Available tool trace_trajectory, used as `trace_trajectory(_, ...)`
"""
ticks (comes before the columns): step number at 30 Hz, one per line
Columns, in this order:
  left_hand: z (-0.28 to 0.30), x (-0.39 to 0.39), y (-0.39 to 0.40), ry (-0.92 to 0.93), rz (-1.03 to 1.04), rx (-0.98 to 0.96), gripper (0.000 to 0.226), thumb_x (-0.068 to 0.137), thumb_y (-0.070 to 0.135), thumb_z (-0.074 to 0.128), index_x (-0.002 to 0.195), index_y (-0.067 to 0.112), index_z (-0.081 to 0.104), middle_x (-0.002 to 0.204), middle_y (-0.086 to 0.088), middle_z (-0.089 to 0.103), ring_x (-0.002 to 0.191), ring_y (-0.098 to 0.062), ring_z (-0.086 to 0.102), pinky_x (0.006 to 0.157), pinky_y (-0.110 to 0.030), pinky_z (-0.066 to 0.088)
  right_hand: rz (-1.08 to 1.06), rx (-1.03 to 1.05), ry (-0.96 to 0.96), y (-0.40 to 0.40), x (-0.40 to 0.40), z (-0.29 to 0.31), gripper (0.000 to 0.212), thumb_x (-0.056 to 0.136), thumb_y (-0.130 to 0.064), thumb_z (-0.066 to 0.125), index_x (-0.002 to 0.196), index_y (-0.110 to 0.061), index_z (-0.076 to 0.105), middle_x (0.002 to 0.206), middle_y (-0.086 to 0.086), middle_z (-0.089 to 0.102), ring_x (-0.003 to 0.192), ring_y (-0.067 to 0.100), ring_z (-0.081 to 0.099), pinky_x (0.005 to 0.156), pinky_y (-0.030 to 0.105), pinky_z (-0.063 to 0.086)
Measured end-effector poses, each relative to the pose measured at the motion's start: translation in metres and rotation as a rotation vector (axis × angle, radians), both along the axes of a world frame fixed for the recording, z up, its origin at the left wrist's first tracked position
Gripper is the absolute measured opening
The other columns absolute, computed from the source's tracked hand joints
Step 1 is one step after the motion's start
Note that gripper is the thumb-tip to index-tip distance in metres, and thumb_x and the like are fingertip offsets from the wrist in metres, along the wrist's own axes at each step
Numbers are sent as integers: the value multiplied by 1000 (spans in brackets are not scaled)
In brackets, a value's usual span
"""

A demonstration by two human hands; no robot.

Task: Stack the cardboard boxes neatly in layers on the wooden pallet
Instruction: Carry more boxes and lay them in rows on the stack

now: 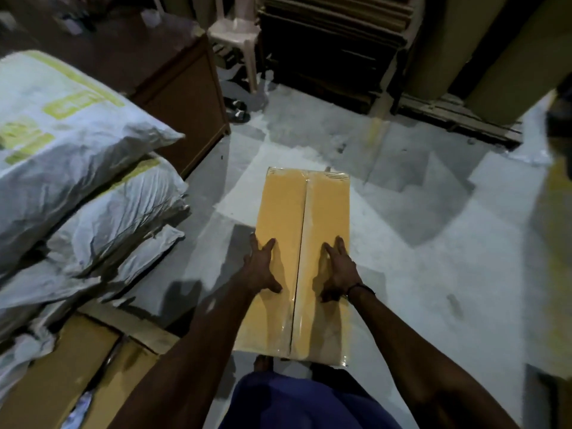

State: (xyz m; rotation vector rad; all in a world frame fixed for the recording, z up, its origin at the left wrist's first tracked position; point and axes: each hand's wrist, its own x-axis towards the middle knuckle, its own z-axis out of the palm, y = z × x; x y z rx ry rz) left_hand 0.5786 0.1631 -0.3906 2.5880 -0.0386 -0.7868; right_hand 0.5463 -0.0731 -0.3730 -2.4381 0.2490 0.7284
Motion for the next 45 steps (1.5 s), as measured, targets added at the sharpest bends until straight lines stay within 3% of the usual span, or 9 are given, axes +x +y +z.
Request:
trace_trajectory(5,15,-1,-4,-26,-83,-55,149,48,34,104,163,32,9,167,-3,-29,154,-44,10,119,-60,32,-90,-18,-42,-3,-21,14,156,38,-25,106,164,-25,14,169,-2,-21,155,40,14,121,52,32)
trace_trajectory(15,99,-17,-100,-200,-417,-142,144,50,35,103,163,27,15,168,-1,-26,154,-37,19,122,-52,30,-382,-104,-198,-78,-98,80,157,35,-27,106,164,-22,17,171,4,-14,157,32,7,123,55,25)
trace_trajectory(19,121,-38,-159,-218,-558,-169,145,50,35,102,164,29,12,167,0,-29,152,-40,21,122,-50,30,-539,-128,-257,-122,-146,103,155,35,-26,106,163,-23,19,171,2,-12,158,30,6,122,57,28)
trace_trajectory(22,132,-59,-212,-233,-658,-160,148,44,36,102,162,32,14,165,2,-32,138,-50,41,107,-48,47,-637,-162,-263,-156,-187,116,155,38,-24,106,164,-23,15,171,1,-14,158,28,3,123,56,25)
trace_trajectory(27,141,-107,-309,-220,-772,-190,149,42,37,103,162,35,16,165,5,-31,133,-50,44,100,-54,53,-750,-187,-265,-232,-259,129,160,37,-25,106,165,-23,9,170,1,-19,158,28,2,123,56,25)
trace_trajectory(36,162,-189,-474,-244,-914,-189,147,42,42,103,161,36,18,166,-5,-30,138,-52,40,107,-54,47,-873,-287,-249,-363,-363,149,159,38,-31,106,164,-22,9,169,8,-19,156,39,9,121,58,30)
trace_trajectory(45,181,-219,-584,-279,-1019,-201,142,49,38,102,162,35,15,166,-6,-29,140,-53,33,107,-52,44,-1036,-267,-259,-450,-399,166,150,44,-21,104,164,-23,14,169,3,-23,156,37,11,121,51,33)
